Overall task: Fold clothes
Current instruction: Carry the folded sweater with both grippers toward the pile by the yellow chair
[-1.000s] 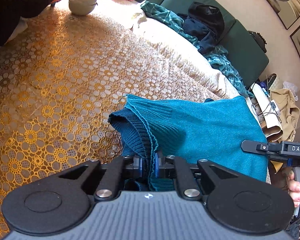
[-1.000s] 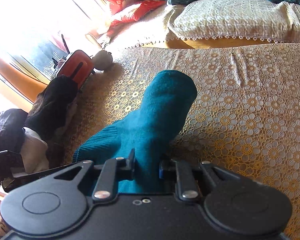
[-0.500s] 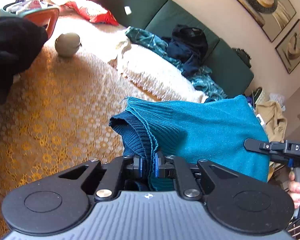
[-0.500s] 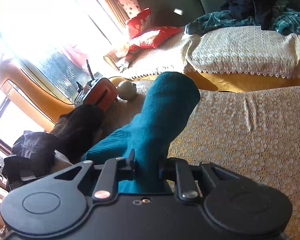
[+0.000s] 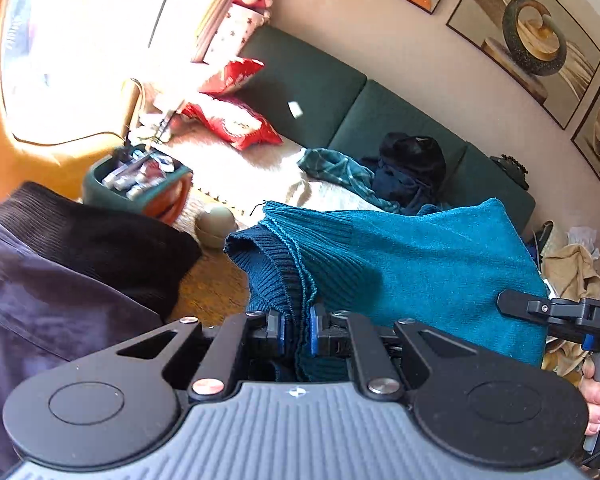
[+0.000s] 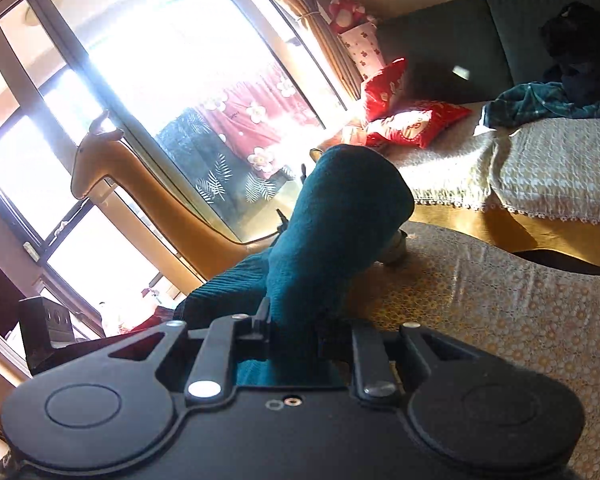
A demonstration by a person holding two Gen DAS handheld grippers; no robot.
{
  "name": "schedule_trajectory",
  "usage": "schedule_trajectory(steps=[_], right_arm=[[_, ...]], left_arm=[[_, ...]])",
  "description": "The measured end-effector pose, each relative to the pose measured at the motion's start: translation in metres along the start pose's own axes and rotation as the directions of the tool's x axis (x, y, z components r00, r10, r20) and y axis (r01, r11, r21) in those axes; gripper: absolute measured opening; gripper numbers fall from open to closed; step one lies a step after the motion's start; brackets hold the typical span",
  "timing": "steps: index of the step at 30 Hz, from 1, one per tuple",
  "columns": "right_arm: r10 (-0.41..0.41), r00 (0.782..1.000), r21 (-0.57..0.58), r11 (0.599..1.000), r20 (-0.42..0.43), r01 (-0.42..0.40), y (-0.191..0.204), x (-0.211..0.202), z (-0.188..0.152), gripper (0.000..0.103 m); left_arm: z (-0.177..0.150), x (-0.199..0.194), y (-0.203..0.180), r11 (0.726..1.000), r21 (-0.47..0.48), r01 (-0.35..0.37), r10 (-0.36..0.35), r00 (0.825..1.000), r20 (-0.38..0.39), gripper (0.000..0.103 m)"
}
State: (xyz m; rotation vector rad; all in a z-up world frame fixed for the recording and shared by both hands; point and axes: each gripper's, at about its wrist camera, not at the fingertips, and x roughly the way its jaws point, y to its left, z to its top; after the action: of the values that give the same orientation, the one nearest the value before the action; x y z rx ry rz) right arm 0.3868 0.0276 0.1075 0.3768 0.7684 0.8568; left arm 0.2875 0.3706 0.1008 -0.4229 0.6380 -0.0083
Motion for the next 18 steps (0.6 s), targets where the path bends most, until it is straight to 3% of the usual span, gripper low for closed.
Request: schedule_trajectory(steps=[5,10,15,18], right_arm=[[0.120,0.992,0.000,0.993,-0.029,-0.120,0.061,0.050,0.000,0.103],[0.229,0.970,0.029,0.973,-0.082,-0.227,0.117,0.103,-0.016,0.103],[0.300,0.943,0.053,0.954,-0.141,-0.296,0.159,0.146,-0.039,0.103],[0.310,0.937,0.046,0.951,-0.164,-0.307,0.176,0.161,-0.051,0.103]], left_arm=[[0.027,-0.057,0.046,0.991,-0.010,-0.135,0.136,0.990,0.045,0.010],[0.042,-0.108,0.096,0.966,-0.027,-0.257,0.258,0.964,0.063,0.010],[0.042,-0.149,0.137,0.947,-0.044,-0.318,0.321,0.943,0.091,0.010],[0.037,-0.149,0.157,0.945,-0.045,-0.325,0.327,0.941,0.082,0.010]])
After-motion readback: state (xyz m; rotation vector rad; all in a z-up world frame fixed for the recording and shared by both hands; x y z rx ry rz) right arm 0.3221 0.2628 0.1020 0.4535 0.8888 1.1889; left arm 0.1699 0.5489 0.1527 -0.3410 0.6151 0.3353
